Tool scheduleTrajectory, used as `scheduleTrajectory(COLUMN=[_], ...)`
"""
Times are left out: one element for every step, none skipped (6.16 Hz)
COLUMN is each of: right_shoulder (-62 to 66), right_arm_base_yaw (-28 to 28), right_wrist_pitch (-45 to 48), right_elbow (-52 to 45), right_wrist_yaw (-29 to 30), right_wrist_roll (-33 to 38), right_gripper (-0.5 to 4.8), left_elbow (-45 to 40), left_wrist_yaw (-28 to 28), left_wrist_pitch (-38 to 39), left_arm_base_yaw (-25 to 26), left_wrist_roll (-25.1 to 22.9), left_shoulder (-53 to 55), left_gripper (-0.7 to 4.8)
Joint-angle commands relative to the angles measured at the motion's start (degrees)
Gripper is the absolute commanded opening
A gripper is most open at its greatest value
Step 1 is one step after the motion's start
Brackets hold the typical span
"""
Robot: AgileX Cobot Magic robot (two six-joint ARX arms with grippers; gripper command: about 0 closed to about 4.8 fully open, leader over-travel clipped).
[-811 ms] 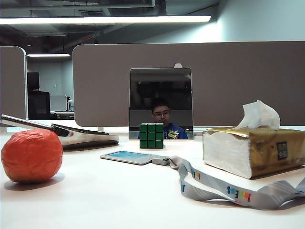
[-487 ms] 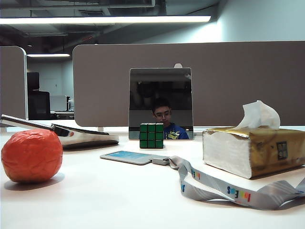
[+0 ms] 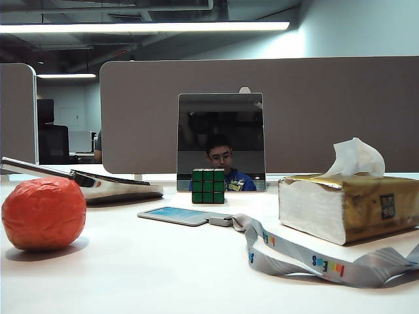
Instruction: Pull out a tissue from the tissue box and use it to cover the ID card on the tabletop.
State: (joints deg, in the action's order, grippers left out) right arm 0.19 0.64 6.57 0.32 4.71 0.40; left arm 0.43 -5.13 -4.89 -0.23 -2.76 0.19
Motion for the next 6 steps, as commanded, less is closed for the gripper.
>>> scheduleTrajectory(right_shoulder=[0.0, 0.0, 0.0, 0.0, 0.0, 0.0], right_arm_base_yaw=[0.0, 0.0, 0.0, 0.0, 0.0, 0.0], right_wrist_pitch=[0.9, -3.9, -3.7, -3.0, -2.8, -2.8], right_elbow=[-0.1, -0.1, -0.1, -0.1, -0.1, -0.1], right_wrist_yaw=[0.0, 0.1, 0.1, 0.0, 1.6, 3.4], right_wrist_roll=[0.0, 0.0, 0.0, -0.1, -0.6, -0.6], right_gripper=[-0.05, -0.06, -0.06, -0.06, -0.06, -0.06], left_elbow=[0.2, 0.2, 0.2, 0.2, 0.2, 0.2], left_wrist_yaw=[-0.1, -0.1, -0.1, -0.1, -0.1, -0.1], left_wrist_pitch=[-0.3, -0.3, 0.7, 1.2, 1.4, 1.4], left_arm_base_yaw=[0.0, 0.0, 0.0, 0.0, 0.0, 0.0], left_wrist_roll=[0.2, 0.2, 0.2, 0.2, 0.2, 0.2], left_shoulder=[0.0, 0.0, 0.0, 0.0, 0.0, 0.0], left_gripper=[-0.06, -0.06, -0.06, -0.06, -0.06, -0.06])
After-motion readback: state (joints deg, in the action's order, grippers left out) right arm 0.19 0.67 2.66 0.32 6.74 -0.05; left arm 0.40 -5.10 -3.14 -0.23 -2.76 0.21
